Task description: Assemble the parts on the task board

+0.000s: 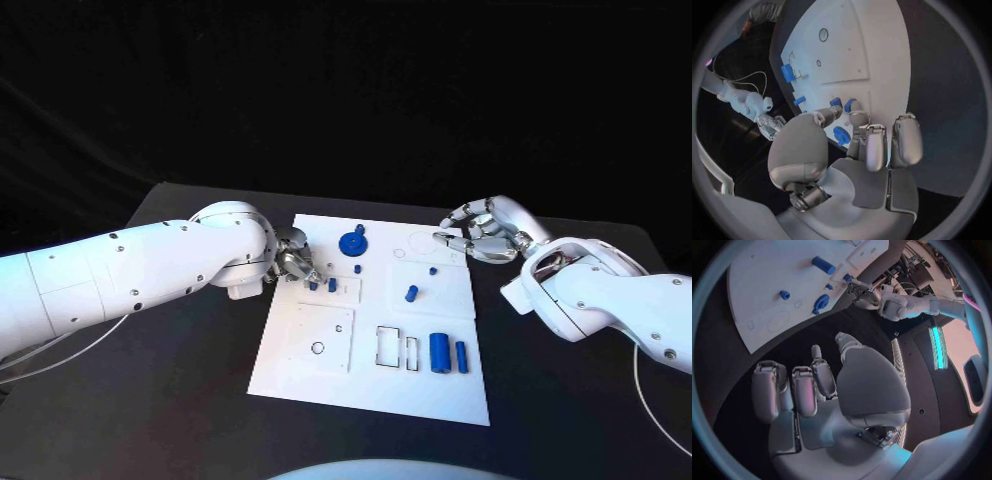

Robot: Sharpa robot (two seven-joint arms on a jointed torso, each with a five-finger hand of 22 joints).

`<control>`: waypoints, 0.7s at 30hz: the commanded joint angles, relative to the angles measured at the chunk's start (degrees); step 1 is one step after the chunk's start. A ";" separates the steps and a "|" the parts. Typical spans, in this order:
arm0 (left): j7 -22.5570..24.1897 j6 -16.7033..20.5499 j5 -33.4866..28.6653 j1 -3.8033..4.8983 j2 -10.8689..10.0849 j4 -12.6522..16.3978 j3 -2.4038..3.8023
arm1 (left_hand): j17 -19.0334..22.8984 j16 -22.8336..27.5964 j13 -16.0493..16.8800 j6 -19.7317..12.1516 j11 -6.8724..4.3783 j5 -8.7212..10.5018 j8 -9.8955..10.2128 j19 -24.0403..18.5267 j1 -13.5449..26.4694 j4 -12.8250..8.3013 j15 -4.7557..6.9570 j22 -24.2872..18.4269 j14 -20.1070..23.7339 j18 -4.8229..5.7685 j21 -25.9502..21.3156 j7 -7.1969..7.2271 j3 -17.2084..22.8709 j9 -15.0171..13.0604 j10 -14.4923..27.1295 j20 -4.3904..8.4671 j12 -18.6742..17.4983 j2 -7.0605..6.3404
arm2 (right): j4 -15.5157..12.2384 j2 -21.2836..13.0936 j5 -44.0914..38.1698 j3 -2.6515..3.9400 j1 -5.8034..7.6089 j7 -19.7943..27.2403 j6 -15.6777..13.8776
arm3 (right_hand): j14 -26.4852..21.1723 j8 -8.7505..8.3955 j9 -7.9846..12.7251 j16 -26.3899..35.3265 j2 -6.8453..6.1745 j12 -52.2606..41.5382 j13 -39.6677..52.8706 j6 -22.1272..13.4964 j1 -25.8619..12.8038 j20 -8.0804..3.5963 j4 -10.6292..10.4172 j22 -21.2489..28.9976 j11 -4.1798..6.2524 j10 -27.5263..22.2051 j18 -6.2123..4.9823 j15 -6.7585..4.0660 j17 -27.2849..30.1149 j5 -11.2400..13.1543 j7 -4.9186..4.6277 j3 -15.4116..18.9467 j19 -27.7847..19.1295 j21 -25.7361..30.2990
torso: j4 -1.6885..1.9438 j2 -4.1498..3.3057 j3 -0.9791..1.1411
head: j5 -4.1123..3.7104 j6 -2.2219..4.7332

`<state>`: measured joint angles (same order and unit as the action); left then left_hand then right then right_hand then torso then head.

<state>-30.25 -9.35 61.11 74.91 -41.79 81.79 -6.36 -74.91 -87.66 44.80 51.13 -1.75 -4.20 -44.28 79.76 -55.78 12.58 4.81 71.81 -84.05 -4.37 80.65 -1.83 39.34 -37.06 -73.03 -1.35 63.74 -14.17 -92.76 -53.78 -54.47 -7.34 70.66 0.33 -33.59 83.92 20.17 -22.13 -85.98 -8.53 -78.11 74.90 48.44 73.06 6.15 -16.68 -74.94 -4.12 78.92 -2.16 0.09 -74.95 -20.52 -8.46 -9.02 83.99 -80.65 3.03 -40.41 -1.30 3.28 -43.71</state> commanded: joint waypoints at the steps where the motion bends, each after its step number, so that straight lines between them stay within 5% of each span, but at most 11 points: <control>1: 0.26 0.53 -0.65 -0.02 -0.01 0.22 0.02 | -10.28 -0.32 0.06 0.19 -0.13 0.00 0.04 0.43 -0.84 1.27 0.24 0.11 -4.76 0.37 0.34 -0.29 -2.88 0.48 -0.04 -0.06 0.28 0.63 | -0.08 -0.03 -0.40 0.00 -0.04 0.43 0.39 | 3.72 0.31 -0.08 0.24 0.00 0.14 2.06 -0.48 -0.52 -0.51 0.04 -8.47 0.32 -0.21 -0.39 -0.50 -4.44 -0.24 -0.06 0.26 0.43 0.33 | -0.01 0.01 -0.01 | -0.03 0.04; 7: 0.27 0.91 -0.63 -0.03 -0.35 0.45 0.04 | -10.33 -0.36 0.18 0.28 -0.12 -0.15 -0.12 0.48 -2.85 3.59 0.24 0.23 -4.77 0.38 0.37 -0.28 -7.32 1.27 -0.08 -0.04 0.46 1.43 | -0.08 -0.08 -0.40 0.00 -0.04 0.45 0.36 | 3.71 0.32 -0.07 0.26 -0.01 0.16 2.03 -0.52 -0.63 -0.51 0.02 -8.49 0.31 -0.23 -0.39 -0.49 -4.39 -0.23 -0.06 0.32 0.44 0.31 | -0.02 -0.02 0.01 | -0.07 0.10; 21: 0.96 3.27 -2.12 0.00 -1.68 2.26 1.20 | -10.16 -0.29 -0.26 0.26 -0.13 -0.22 -0.15 0.44 -3.47 3.79 0.25 0.16 -4.72 0.36 0.33 -0.26 -7.88 1.44 0.10 -0.03 0.21 1.64 | 0.01 -0.10 -0.39 0.00 -0.04 0.50 0.30 | 3.71 0.32 -0.07 0.26 -0.01 0.16 2.03 -0.52 -0.63 -0.51 0.02 -8.49 0.31 -0.23 -0.39 -0.49 -4.39 -0.23 -0.06 0.32 0.44 0.31 | -0.04 -0.01 -0.03 | -0.34 0.22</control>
<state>-30.05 -7.48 59.95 74.88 -43.42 83.69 -5.24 -74.91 -87.65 44.64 51.13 -1.74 -4.20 -44.27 79.76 -58.59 16.35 4.81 71.98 -84.05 -4.37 80.65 -1.83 31.77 -35.72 -73.02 -1.35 63.86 -12.43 -92.72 -53.88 -54.46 -7.34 70.65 0.37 -33.59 83.92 20.17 -22.13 -85.98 -8.53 -78.11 74.90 48.44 73.07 6.16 -16.68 -74.92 -4.12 78.92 -2.16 0.09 -74.94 -20.52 -8.46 -9.02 84.00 -80.65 2.98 -40.43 -1.31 3.00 -43.55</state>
